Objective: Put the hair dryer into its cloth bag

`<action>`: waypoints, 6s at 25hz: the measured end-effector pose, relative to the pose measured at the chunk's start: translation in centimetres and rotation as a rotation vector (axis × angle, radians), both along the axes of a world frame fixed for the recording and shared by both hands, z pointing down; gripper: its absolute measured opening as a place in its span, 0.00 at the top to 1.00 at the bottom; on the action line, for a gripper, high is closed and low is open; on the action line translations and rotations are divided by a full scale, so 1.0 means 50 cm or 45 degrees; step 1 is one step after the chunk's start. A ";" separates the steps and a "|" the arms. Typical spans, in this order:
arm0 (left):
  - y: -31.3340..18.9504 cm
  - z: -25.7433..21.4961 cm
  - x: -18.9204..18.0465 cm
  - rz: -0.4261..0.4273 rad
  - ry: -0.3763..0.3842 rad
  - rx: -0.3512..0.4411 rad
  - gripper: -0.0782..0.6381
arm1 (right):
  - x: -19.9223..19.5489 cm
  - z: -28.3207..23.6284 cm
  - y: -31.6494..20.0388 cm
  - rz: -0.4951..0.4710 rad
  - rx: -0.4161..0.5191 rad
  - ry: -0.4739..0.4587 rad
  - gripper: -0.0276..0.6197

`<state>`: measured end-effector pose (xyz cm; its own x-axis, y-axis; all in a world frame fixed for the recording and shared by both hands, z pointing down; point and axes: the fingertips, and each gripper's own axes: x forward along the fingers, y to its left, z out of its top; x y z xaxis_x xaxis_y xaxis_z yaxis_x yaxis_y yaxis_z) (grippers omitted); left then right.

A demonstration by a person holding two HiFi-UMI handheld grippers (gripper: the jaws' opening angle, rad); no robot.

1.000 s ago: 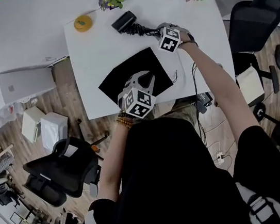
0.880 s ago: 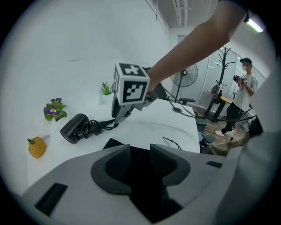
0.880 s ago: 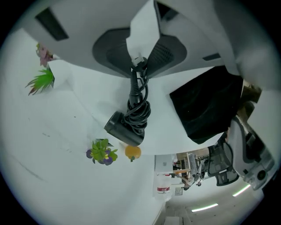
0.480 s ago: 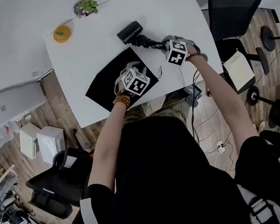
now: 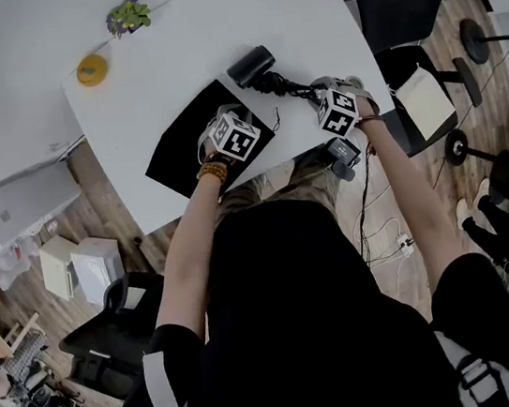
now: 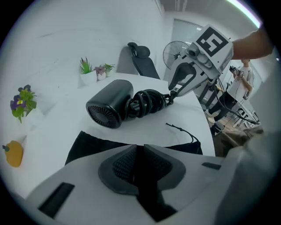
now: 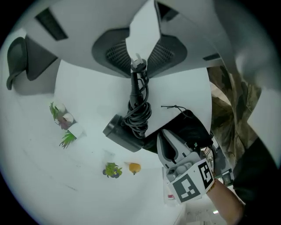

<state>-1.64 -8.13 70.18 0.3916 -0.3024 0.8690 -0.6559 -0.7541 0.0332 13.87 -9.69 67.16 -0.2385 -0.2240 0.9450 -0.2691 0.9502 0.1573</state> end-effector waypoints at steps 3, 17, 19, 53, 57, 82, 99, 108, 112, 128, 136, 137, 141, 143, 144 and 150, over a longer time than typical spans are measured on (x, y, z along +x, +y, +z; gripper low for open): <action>0.006 -0.006 0.000 -0.011 0.009 -0.006 0.83 | -0.003 -0.017 0.002 0.048 0.012 -0.056 0.77; 0.033 -0.126 -0.024 0.011 0.091 0.099 0.84 | -0.070 -0.041 -0.009 0.027 0.036 -0.172 0.65; 0.039 -0.149 -0.029 0.004 0.105 0.117 0.84 | -0.089 -0.036 -0.012 0.005 0.015 -0.185 0.58; 0.050 -0.201 -0.033 0.003 0.130 0.201 0.84 | -0.144 -0.056 -0.019 -0.167 0.068 -0.179 0.57; 0.049 -0.200 -0.034 -0.003 0.134 0.202 0.84 | -0.135 -0.057 -0.005 -0.132 0.043 -0.208 0.57; 0.038 -0.190 -0.038 -0.019 0.161 0.175 0.84 | -0.157 -0.083 0.064 -0.133 -0.063 -0.403 0.59; 0.040 -0.209 -0.038 -0.037 0.179 0.210 0.84 | -0.202 -0.081 0.120 -0.265 -0.115 -0.431 0.59; 0.046 -0.214 -0.038 -0.040 0.188 0.226 0.84 | -0.265 -0.101 0.112 -0.312 -0.135 -0.514 0.59; 0.050 -0.218 -0.039 -0.042 0.182 0.237 0.84 | -0.256 -0.082 0.112 -0.335 -0.146 -0.503 0.59; 0.055 -0.219 -0.021 -0.013 0.186 0.236 0.84 | -0.210 0.020 0.120 -0.697 -0.089 -0.155 0.57; 0.046 -0.222 -0.023 -0.029 0.210 0.245 0.84 | -0.266 -0.019 0.132 -0.925 0.088 -0.168 0.57; 0.044 -0.224 -0.022 -0.031 0.216 0.248 0.84 | -0.273 -0.016 0.136 -0.933 0.096 -0.170 0.57; 0.039 -0.234 -0.018 -0.053 0.273 0.247 0.84 | -0.282 0.003 0.139 -0.907 0.124 -0.173 0.57; 0.039 -0.234 -0.017 -0.057 0.279 0.244 0.84 | -0.271 0.017 0.136 -0.839 0.092 -0.170 0.57; 0.040 -0.233 -0.018 -0.054 0.275 0.242 0.84 | -0.265 0.024 0.133 -0.803 0.069 -0.160 0.57; 0.044 -0.222 -0.019 -0.049 0.259 0.225 0.84 | -0.262 0.029 0.119 -0.782 0.055 -0.127 0.59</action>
